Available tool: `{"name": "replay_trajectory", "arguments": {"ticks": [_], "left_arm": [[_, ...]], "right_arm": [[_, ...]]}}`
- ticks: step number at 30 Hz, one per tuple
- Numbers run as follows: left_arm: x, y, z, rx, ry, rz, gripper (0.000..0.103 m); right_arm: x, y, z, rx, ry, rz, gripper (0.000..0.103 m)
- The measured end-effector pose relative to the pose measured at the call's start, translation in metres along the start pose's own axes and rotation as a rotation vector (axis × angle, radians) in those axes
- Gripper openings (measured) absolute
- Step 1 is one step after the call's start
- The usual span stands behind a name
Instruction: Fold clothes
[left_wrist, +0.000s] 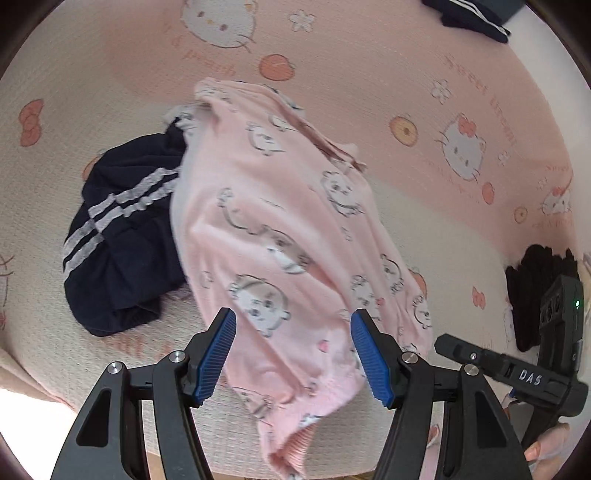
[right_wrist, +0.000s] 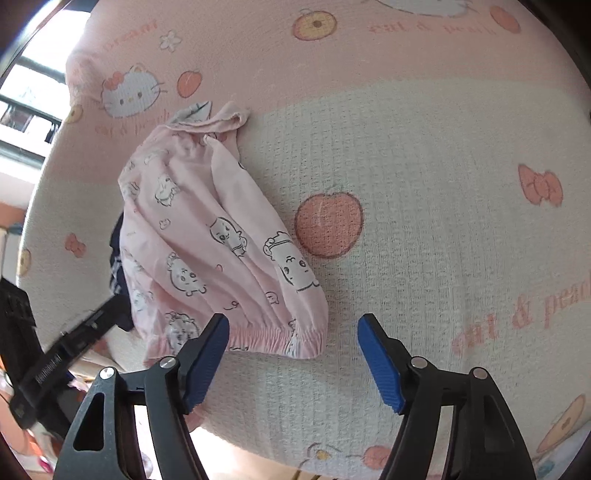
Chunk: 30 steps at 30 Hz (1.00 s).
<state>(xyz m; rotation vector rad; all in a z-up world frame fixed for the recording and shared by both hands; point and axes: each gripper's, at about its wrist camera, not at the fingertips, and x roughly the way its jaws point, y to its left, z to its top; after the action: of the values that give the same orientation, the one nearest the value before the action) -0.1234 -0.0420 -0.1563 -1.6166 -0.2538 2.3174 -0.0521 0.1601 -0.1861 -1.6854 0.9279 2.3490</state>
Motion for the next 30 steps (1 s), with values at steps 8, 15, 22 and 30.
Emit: {"name": "replay_trajectory", "arguments": {"ticks": [8, 15, 22, 30], "left_arm": [[0.011, 0.042, 0.002, -0.108, 0.035, 0.022, 0.062], [0.016, 0.039, 0.002, -0.108, -0.006, -0.02, 0.062], [0.021, 0.035, 0.003, -0.107, -0.047, -0.061, 0.051], [0.019, 0.035, -0.001, -0.106, -0.071, -0.082, 0.026]], "right_arm": [[0.014, 0.005, -0.001, -0.039, -0.065, 0.005, 0.072], [0.026, 0.0, 0.002, -0.032, -0.063, 0.004, 0.072], [0.033, 0.017, 0.006, -0.127, -0.059, -0.044, 0.072], [0.041, 0.035, 0.003, -0.223, -0.059, -0.129, 0.027]]}}
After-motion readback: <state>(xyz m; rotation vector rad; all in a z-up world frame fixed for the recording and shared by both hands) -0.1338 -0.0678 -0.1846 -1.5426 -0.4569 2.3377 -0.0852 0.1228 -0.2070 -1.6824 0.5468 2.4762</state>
